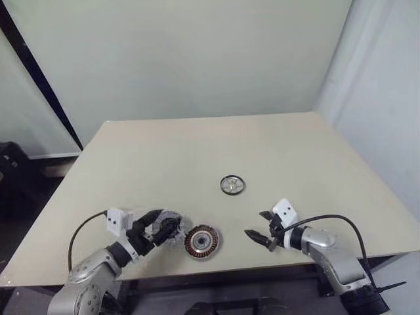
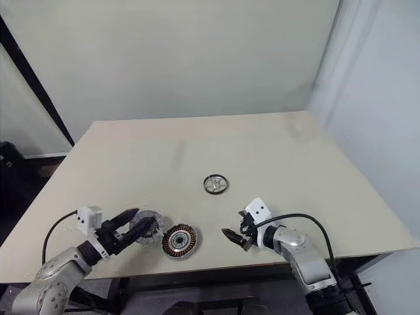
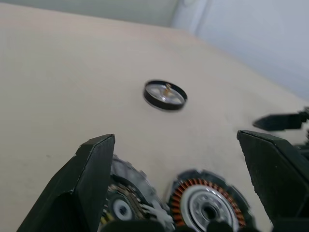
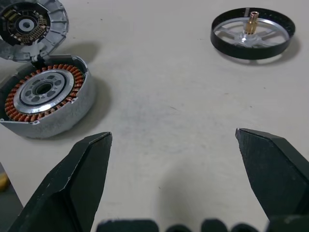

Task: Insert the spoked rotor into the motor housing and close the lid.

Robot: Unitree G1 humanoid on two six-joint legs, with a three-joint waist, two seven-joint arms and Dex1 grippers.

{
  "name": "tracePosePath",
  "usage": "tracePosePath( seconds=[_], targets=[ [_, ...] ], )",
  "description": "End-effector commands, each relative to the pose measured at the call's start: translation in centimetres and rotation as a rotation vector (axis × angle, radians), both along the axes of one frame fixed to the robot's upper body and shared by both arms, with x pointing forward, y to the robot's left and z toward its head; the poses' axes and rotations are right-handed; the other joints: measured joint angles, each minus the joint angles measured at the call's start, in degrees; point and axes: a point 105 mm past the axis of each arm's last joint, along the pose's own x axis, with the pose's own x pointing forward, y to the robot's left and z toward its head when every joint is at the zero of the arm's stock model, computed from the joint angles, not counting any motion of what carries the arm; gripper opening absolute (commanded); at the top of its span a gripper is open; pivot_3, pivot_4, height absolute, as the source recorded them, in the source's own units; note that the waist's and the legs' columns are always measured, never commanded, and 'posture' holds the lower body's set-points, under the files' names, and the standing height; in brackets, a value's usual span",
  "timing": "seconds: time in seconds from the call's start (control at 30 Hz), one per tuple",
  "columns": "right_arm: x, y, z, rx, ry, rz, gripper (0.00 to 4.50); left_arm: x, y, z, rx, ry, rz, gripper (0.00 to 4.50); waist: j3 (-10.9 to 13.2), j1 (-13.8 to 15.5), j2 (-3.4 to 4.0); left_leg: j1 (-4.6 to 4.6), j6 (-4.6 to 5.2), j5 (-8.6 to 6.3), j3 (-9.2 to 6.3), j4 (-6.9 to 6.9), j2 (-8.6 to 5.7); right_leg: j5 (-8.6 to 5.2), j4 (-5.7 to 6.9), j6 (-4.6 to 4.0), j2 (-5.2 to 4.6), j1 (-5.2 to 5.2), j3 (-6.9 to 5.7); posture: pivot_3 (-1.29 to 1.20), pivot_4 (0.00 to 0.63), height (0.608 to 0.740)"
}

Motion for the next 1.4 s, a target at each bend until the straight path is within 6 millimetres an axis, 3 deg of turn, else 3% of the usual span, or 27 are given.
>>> tracePosePath(
  seconds=[0.03,0.53,0.73,0.93,1.13,1.4],
  targets=[
    [0.3,0.4,1.7,0.038,-0.059,0.009,4.47,0.6,0.4,1.5,-0.004,-0.069,0.032,4.34,0.0,0.01,0.0,0.0,0.0,0.0,0.0,0.0,0.0,0.0,0.0,0.0,0.0,0.0,0.0,0.0,0.0,0.74],
    [-0.1,0.9,2.0,0.047,-0.056,0.065,4.47,0.6,-0.3,1.4,0.015,-0.069,0.025,4.34,0.0,0.02,-0.01,0.0,0.0,0.0,-0.01,0.02,-0.01,0.02,0.0,0.03,0.0,0.01,-0.01,0.0,0.0,0.74],
    [2.2,-0.5,3.0,0.043,-0.14,-0.071,4.47,0.2,-1.9,1.1,0.115,-0.072,-0.111,4.34,0.0,0.02,0.0,0.0,0.0,0.0,0.01,0.03,-0.06,0.02,0.01,0.03,0.03,0.01,0.0,0.0,0.0,0.74],
    [3.9,-1.1,4.0,0.059,-0.2,-0.181,4.47,1.4,-2.8,2.0,0.084,-0.121,-0.125,4.34,-0.01,0.14,-0.01,0.0,0.0,0.01,-0.01,0.07,-0.05,0.04,0.01,0.01,0.07,0.03,-0.01,0.0,0.0,0.74],
    [3.4,-0.1,3.7,0.055,-0.189,-0.129,4.47,2.1,-2.8,2.3,0.083,-0.134,-0.124,4.34,-0.02,0.04,0.0,0.0,0.02,-0.01,-0.01,0.04,-0.08,0.09,0.02,-0.05,0.12,-0.01,0.01,0.0,0.0,0.74],
    [1.9,1.4,2.8,0.027,-0.134,-0.039,4.47,1.8,-2.1,1.2,0.105,-0.093,-0.11,4.34,-0.02,0.01,0.01,0.01,0.03,-0.01,0.0,0.06,-0.01,0.13,0.02,-0.12,0.3,-0.01,0.02,0.0,0.0,0.74]
  ],
)
